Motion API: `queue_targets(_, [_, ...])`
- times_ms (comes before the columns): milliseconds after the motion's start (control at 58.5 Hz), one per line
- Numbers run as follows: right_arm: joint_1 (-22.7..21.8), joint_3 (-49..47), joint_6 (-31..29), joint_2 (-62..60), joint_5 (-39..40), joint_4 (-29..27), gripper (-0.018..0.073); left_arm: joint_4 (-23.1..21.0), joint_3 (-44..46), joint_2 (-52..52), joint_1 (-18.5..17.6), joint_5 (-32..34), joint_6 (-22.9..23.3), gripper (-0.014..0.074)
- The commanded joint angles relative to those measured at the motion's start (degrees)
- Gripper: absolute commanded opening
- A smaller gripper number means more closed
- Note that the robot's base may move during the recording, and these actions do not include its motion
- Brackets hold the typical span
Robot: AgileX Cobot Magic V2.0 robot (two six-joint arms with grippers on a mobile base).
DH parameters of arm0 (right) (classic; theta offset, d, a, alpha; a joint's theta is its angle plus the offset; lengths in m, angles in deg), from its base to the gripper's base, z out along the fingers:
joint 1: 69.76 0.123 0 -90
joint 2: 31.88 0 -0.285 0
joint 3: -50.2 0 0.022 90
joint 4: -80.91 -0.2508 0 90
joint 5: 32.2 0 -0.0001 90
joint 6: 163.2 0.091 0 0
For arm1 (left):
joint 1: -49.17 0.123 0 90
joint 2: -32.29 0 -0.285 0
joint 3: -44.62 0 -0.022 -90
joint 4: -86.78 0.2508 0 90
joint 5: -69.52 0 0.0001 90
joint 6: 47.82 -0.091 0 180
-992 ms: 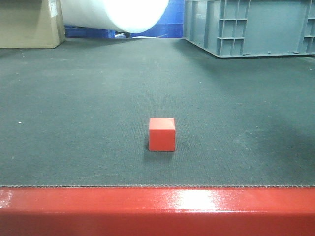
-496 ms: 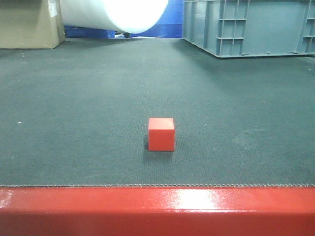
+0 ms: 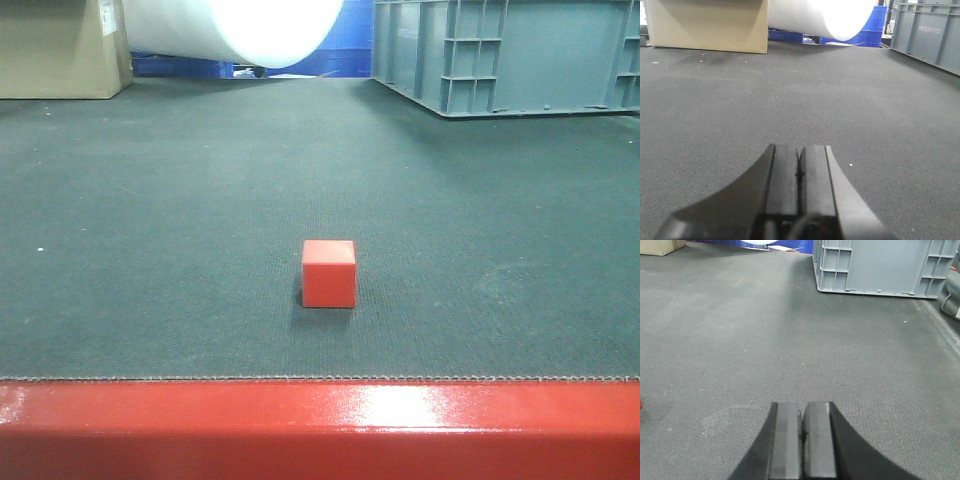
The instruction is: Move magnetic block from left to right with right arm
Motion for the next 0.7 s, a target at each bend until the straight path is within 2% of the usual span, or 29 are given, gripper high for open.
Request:
queue_targets(0, [-0.3, -1.2, -0.5, 0.5, 5.6, -0.4, 0.0065, -0.4, -0.6, 0.4, -0.3, 4.7, 0.1, -0.0117])
queue_targets(51, [-0.3, -0.5, -0.5, 0.2, 6.3, 0.1, 0.0065, -0.4, -0.6, 0.4, -0.3, 4.7, 0.1, -0.0117])
queue_targets(120, [-0.3, 1.8, -0.2, -1.4, 8.9, 3.3, 0.0065, -0.4, -0.6, 0.4, -0.3, 4.7, 0.1, -0.0117])
queue_targets(342, [-1.8, 6.7, 5.9, -9.3, 10.0, 9.9, 0.0065, -0.4, -0.6, 0.4, -0.3, 4.7, 0.1, -0.0117])
queue_targets(496, [-2.5, 9.5, 5.9, -9.5, 12.7, 9.8, 0.0065, -0.4, -0.6, 0.4, -0.3, 4.7, 0.1, -0.0117])
queue_targets(616, [-2.5, 12.9, 5.9, -9.5, 20.3, 9.8, 0.0065, -0.4, -0.6, 0.4, -0.3, 4.7, 0.1, -0.0117])
queue_targets(684, [-2.5, 12.6, 5.9, -9.5, 19.8, 9.8, 0.0065, -0.4, -0.6, 0.4, -0.3, 4.7, 0.1, -0.0117])
